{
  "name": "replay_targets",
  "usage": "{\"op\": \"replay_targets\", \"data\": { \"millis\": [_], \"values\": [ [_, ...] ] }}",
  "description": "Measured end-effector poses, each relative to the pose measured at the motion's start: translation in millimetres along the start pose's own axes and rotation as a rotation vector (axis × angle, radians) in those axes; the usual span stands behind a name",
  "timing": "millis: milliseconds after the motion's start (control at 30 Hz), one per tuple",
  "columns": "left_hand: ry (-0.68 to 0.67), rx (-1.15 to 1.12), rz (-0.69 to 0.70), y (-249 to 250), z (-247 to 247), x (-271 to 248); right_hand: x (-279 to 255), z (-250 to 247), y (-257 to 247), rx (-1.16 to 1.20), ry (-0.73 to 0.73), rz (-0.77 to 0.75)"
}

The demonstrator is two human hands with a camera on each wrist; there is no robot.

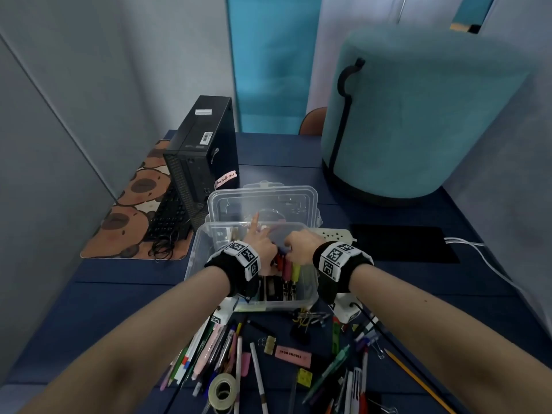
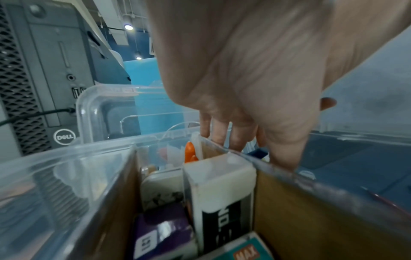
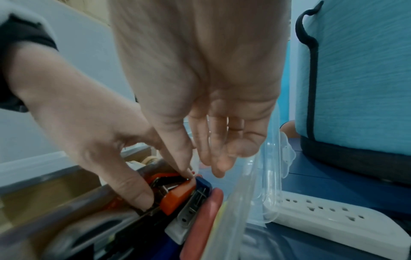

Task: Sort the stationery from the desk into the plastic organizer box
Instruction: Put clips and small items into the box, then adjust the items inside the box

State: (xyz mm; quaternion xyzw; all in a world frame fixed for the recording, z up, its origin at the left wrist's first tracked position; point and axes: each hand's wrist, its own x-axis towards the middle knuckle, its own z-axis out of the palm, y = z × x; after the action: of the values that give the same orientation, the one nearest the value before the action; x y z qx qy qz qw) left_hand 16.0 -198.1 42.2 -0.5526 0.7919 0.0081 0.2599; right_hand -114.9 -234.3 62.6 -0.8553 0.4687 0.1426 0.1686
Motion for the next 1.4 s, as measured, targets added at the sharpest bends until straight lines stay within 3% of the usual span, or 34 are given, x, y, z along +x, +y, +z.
{"op": "replay_targets", "data": {
  "millis": [233, 367, 533, 667, 700, 767, 933, 1000, 1167, 1400],
  "values": [
    [0.075, -0.066, -0.051, -0.3, -3.3, -15.9, -31.3, 0.2, 2.6, 0.144, 0.087, 0.005],
    [0.170, -0.143, -0.071, 4.7, -25.3, -40.2, -68.3, -3.1, 3.5, 0.276, 0.240, -0.032],
    [0.514, -0.490, -0.092, 29.7, -49.3, -90.5, -114.2, 12.7, 13.0, 0.525, 0.432, -0.069],
    [0.796, -0.563, 0.059, 66.9, -26.6, -114.6, -140.7, 42.4, 27.2, 0.601, 0.539, -0.005],
    [0.781, -0.551, 0.103, 78.6, -18.8, -119.6, -146.4, 52.0, 31.8, 0.618, 0.537, 0.027],
    [0.611, -0.523, 0.159, 100.5, -0.8, -126.0, -156.0, 72.8, 42.6, 0.626, 0.486, 0.093],
    [0.094, -0.391, 0.116, 134.7, 67.2, -125.0, -176.9, 142.0, 53.8, 0.385, 0.129, 0.227],
    [-0.046, -0.418, 0.082, 144.5, 85.4, -121.1, -185.5, 165.5, 43.4, 0.262, 0.013, 0.246],
    [-0.078, -0.342, 0.069, 158.3, 94.7, -115.9, -193.1, 189.0, 17.7, 0.082, 0.040, 0.244],
    [-0.073, -0.343, 0.137, 139.9, 113.1, -131.2, -158.2, 156.5, 21.2, 0.036, 0.164, 0.173]
  ]
}}
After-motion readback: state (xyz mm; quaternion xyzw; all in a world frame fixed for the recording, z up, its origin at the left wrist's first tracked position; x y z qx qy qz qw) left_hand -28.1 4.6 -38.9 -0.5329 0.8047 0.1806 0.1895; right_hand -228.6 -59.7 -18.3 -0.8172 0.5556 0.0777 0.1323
